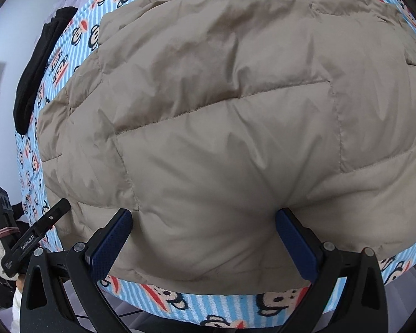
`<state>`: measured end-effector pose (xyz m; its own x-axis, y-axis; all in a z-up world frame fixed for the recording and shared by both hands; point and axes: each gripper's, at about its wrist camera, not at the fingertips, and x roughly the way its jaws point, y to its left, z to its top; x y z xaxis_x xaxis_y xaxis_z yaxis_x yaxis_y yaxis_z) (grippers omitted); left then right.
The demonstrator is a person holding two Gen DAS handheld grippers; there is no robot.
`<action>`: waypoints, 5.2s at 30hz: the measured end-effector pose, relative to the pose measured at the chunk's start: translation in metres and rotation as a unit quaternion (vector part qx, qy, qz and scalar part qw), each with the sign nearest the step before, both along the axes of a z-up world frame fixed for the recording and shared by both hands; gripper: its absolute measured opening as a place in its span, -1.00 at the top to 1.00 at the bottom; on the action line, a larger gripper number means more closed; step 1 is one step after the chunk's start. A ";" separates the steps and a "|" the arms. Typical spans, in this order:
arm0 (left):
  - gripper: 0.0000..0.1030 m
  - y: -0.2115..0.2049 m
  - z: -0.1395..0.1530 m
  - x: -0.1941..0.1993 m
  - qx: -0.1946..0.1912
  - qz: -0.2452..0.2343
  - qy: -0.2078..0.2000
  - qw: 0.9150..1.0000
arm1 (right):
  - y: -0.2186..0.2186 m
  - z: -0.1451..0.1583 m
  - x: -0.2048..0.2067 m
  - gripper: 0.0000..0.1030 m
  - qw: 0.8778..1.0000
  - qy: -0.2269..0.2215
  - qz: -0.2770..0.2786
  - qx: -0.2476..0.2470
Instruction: Fold large clothes
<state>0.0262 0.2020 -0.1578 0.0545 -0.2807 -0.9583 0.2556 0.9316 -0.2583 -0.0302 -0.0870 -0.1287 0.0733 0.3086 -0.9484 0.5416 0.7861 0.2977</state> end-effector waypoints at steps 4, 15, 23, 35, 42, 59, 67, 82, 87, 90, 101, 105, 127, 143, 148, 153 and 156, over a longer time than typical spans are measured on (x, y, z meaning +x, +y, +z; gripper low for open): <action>-0.98 0.004 -0.001 0.014 -0.030 -0.024 -0.017 0.999 | -0.003 -0.003 -0.002 -0.99 1.000 0.002 -0.003 0.002; -0.98 -0.028 -0.035 0.027 -0.143 -0.093 0.065 0.983 | -0.001 -0.010 0.001 -1.00 1.000 0.008 0.006 -0.002; -0.96 -0.068 -0.050 0.030 -0.144 -0.109 0.099 0.979 | 0.005 -0.014 0.006 -1.00 1.000 0.011 0.010 -0.005; 0.43 -0.081 0.010 0.015 -0.188 -0.109 0.075 0.973 | -0.023 0.027 -0.003 -1.00 0.999 -0.042 -0.009 -0.013; 0.43 -0.113 0.069 0.002 -0.208 -0.123 0.048 0.969 | -0.053 0.025 0.014 0.61 0.994 -0.105 -0.027 -0.019; 0.43 -0.310 0.127 -0.048 -0.148 -0.207 0.013 0.967 | -0.085 -0.038 0.032 0.82 0.986 -0.127 -0.078 0.075; -0.07 -0.412 0.099 -0.064 -0.155 -0.245 0.066 0.955 | -0.143 0.001 -0.054 0.78 0.972 -0.165 -0.148 0.080; -0.45 -0.482 0.038 -0.084 -0.172 -0.302 0.093 0.933 | -0.159 0.048 -0.209 0.24 0.959 -0.170 -0.223 0.051; -0.45 -0.481 0.043 -0.085 -0.145 -0.328 0.058 0.932 | -0.137 0.083 -0.211 -0.72 0.953 -0.236 -0.174 0.075; -0.45 -0.471 0.067 -0.087 -0.141 -0.342 0.011 0.929 | -0.126 0.088 -0.191 -0.72 0.957 -0.241 -0.144 0.071; -0.45 -0.397 0.080 -0.006 -0.054 -0.230 -0.181 0.955 | -0.132 0.072 -0.150 0.58 0.969 -0.183 -0.148 -0.078; -0.45 -0.420 0.060 -0.003 -0.041 -0.239 -0.189 0.952 | -0.140 0.077 -0.161 0.59 0.966 -0.187 -0.146 -0.101; -0.46 -0.531 0.026 -0.074 -0.039 -0.314 -0.169 0.934 | -0.202 -0.011 -0.231 0.58 0.965 -0.070 -0.250 -0.044; -0.46 -0.458 0.085 -0.057 -0.031 -0.217 -0.210 0.953 | -0.274 0.038 -0.117 -0.07 0.963 -0.205 -0.174 0.025; -0.46 -0.407 0.064 -0.043 -0.001 -0.138 -0.171 0.976 | -0.266 0.014 -0.076 0.09 0.977 -0.171 -0.126 0.006; -0.67 -0.392 0.031 -0.063 -0.006 -0.108 -0.135 0.985 | -0.265 -0.003 -0.084 0.48 0.983 -0.138 -0.124 -0.007; -0.67 -0.393 0.029 -0.071 -0.003 -0.101 -0.131 0.986 | -0.263 -0.018 -0.093 0.55 0.984 -0.123 -0.127 -0.002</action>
